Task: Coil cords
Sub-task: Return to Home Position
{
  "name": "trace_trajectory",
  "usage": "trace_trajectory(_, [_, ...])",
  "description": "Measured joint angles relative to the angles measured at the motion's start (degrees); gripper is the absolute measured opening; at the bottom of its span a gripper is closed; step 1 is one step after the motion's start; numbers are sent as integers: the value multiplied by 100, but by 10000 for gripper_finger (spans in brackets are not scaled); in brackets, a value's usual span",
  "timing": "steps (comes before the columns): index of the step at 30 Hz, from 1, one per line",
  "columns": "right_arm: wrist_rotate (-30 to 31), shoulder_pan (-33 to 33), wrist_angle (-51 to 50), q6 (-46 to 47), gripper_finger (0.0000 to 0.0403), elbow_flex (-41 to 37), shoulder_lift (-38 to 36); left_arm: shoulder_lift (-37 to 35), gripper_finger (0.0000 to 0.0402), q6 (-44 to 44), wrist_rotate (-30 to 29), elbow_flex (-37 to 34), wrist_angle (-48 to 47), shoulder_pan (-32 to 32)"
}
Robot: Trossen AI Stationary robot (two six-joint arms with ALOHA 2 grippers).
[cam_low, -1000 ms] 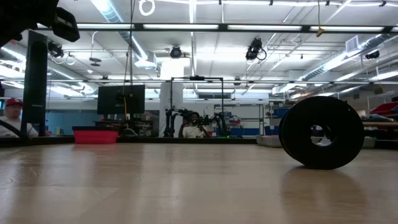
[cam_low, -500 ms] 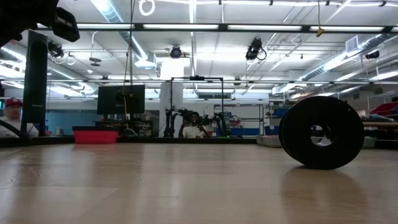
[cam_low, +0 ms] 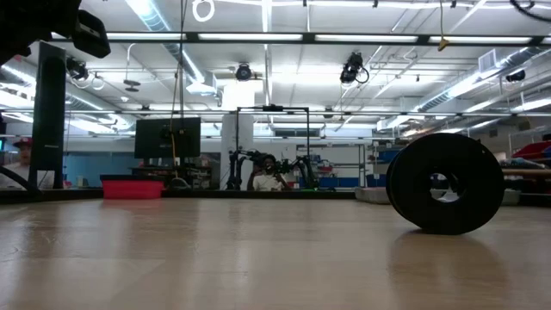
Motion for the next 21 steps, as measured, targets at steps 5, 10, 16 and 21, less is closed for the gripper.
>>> trace_trajectory(5, [2, -49, 1137, 100, 25, -1154, -515, 0, 63, 0, 2, 0, -1, 0])
trace_trajectory(10, [42, -68, 930, 125, 25, -1306, -819, 0, 63, 0, -1, 2, -4, 0])
trace_trajectory(16, [51, -91, 532, 96, 25, -1344, -1128, 0, 63, 0, -1, 7, 9, 0])
trace_trajectory(21, [78, -188, -214, 71, 25, -1346, -1488, 0, 63, 0, 0, 7, 3, -2])
